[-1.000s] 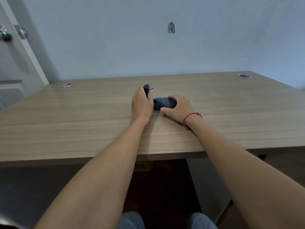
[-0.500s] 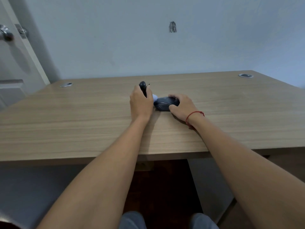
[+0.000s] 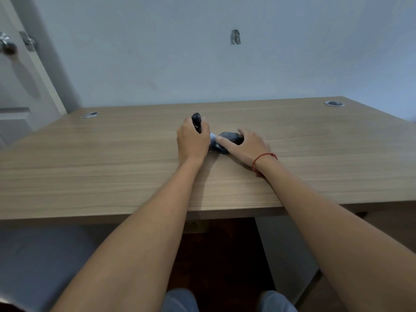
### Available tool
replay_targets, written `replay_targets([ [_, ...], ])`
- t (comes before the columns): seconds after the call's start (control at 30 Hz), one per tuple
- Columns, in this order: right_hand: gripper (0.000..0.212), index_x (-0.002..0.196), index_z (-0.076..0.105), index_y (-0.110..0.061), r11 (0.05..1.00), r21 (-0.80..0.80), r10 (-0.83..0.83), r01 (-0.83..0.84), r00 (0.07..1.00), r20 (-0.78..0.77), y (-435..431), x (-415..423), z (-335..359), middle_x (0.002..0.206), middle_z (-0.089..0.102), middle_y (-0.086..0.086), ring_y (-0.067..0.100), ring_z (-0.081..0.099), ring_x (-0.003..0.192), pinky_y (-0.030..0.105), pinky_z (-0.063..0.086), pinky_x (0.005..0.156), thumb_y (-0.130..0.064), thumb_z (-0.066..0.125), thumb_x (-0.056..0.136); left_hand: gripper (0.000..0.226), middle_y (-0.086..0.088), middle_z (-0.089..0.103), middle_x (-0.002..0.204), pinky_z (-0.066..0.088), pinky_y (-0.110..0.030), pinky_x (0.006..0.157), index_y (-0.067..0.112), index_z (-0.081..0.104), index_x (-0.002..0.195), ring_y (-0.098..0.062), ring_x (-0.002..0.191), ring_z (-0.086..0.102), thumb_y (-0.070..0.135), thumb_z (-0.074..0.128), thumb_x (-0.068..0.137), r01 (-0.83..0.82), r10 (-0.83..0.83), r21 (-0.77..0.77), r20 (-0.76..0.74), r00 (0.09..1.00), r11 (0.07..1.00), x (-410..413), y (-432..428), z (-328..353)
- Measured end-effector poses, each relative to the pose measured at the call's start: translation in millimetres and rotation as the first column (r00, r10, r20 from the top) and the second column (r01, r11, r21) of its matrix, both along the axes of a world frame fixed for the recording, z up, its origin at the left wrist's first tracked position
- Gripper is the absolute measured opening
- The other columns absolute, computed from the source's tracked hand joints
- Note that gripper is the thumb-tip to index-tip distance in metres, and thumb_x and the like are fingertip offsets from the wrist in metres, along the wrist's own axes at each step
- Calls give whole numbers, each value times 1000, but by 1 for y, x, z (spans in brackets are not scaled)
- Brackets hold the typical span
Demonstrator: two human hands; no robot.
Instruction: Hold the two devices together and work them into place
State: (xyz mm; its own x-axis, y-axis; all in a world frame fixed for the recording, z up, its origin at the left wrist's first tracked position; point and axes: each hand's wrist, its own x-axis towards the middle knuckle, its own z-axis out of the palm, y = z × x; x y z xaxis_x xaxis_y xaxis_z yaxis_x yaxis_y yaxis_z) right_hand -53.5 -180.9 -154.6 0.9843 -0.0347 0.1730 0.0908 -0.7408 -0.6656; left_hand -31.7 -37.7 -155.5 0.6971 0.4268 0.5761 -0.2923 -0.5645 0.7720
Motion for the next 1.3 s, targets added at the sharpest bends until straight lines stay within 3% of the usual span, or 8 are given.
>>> replay_targets([
  [0.13,71,92,61,-28,999,-17,37,-37,999,-9,-1,3,0,104,69,-5,24,63,104,42,51,93,-86,61,51,29,9,45,57,27,-19,54,10,47,70,-14,56,43,26,58,90,64,-60,-41,89,994,997,-4,-2,4],
  [0.27,56,72,50,-28,996,9,87,-87,996,12,-3,6,2,89,63,-1,26,61,90,39,48,76,-79,65,54,31,-4,55,64,34,-15,55,4,54,73,-16,60,48,28,60,90,168,-172,36,173,970,985,-7,-6,6],
  [0.47,58,95,66,-18,985,108,136,-135,991,6,-8,10,1,100,70,4,26,65,97,45,54,88,-63,76,60,33,9,41,53,23,-22,53,11,45,66,-21,57,41,26,61,90,177,-186,187,33,982,966,-4,-4,1],
  [0.63,47,96,67,-20,986,84,147,-147,989,3,-8,11,0,99,71,3,28,65,99,47,54,90,-57,74,67,34,-9,63,66,42,-21,60,4,56,70,-24,65,58,31,62,89,183,-182,8,155,971,983,-9,-5,5],
  [0.83,120,153,30,-16,985,150,97,-85,992,-74,-9,9,0,153,45,4,25,46,139,44,40,112,-66,79,56,31,-9,63,61,42,-29,58,6,58,65,-23,59,57,26,66,86,189,-196,109,59,979,976,-4,-2,3],
  [1.03,119,153,29,-17,984,152,105,-92,991,-78,-9,10,-2,151,47,3,25,47,137,43,42,110,-65,77,56,24,3,65,68,45,-14,57,11,62,75,-13,66,62,31,63,88,246,-246,19,129,961,969,-12,-9,9],
  [1.2,132,155,27,-16,976,188,130,-114,989,-75,-8,7,1,152,47,2,24,45,140,43,40,113,-71,70,42,30,-7,56,61,42,-36,58,10,50,68,-25,59,51,28,62,89,227,-237,124,72,969,966,-9,-24,10],
  [1.3,128,156,26,-17,975,192,130,-114,989,-75,-7,7,0,153,46,3,24,45,141,44,40,114,-68,72,47,27,-4,58,64,44,-34,60,11,53,70,-23,62,54,27,61,90,216,-220,77,54,974,973,-8,-24,11],
])
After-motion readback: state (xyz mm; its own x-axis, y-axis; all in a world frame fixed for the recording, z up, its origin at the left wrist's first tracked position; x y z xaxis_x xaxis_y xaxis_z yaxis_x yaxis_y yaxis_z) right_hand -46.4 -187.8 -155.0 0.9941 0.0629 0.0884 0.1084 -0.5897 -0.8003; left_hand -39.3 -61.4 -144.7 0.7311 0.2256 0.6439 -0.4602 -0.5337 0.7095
